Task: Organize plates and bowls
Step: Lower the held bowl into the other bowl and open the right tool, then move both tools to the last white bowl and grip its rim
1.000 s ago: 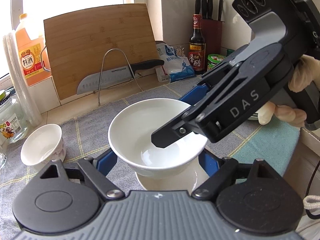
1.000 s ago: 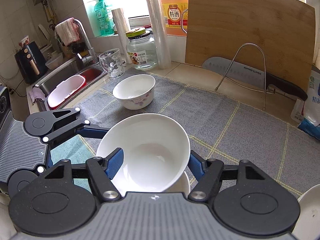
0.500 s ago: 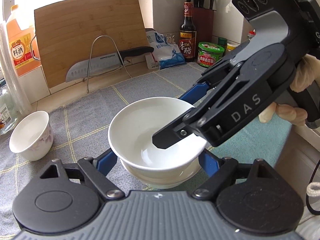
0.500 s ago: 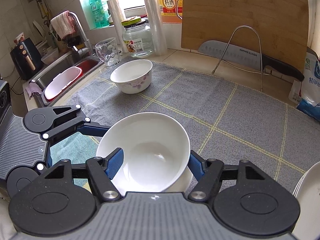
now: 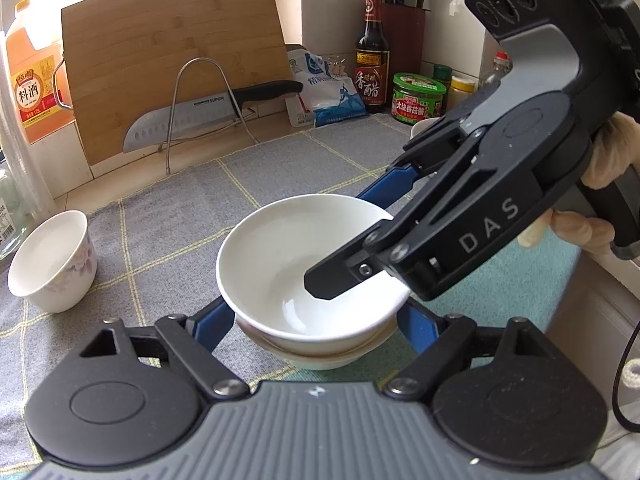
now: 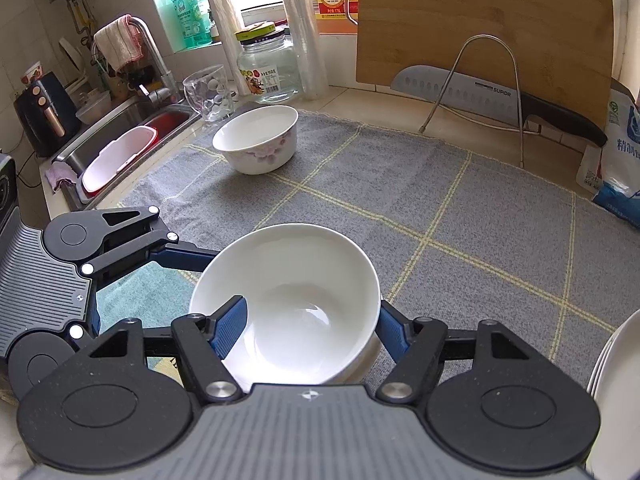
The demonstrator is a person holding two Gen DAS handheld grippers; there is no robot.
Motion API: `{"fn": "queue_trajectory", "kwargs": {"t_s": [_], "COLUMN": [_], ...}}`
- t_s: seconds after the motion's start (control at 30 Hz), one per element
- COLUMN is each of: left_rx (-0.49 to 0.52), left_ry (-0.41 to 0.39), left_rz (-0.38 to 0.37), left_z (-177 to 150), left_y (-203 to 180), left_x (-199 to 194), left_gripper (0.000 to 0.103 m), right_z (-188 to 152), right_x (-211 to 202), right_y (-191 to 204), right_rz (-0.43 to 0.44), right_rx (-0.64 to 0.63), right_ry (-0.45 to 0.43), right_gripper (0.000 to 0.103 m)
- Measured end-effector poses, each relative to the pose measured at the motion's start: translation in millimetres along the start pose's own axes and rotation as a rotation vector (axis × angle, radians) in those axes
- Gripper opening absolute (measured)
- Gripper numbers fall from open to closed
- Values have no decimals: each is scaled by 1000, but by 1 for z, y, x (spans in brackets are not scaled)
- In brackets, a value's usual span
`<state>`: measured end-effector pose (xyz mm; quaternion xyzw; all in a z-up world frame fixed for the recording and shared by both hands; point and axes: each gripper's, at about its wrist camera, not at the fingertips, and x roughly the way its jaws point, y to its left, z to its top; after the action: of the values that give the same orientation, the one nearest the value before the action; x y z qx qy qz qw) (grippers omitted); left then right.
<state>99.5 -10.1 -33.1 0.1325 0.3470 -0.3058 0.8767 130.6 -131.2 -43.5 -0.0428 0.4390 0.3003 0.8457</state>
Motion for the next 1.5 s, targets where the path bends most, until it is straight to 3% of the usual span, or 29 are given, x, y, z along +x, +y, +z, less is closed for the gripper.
{"fn": "queue_trajectory", "kwargs": {"t_s": [0.33, 0.5, 0.9, 1.07, 1.5], "left_rx": [4, 0, 12, -9, -132], "left_ry": [-9, -14, -30, -43, -53], "left_rz": [-9, -14, -39, -3, 179], "left_z": [-1, -2, -5, -9, -29], "left_y": [2, 3, 10, 26, 105], "left_x": [3, 2, -21, -34, -41], "left_gripper": [90, 92, 94, 94, 95], "right_z": [-2, -4, 1, 9, 48], "right_x": [-1, -3, -12, -13, 10], "right_y": [-1, 0, 16, 25, 52], "right_rz": [-7, 0, -38, -42, -42], "right_rx": [5, 1, -61, -84, -141], "right_ry": [-1, -16, -43, -66, -94], "right_gripper": [76, 95, 103, 103, 103]}}
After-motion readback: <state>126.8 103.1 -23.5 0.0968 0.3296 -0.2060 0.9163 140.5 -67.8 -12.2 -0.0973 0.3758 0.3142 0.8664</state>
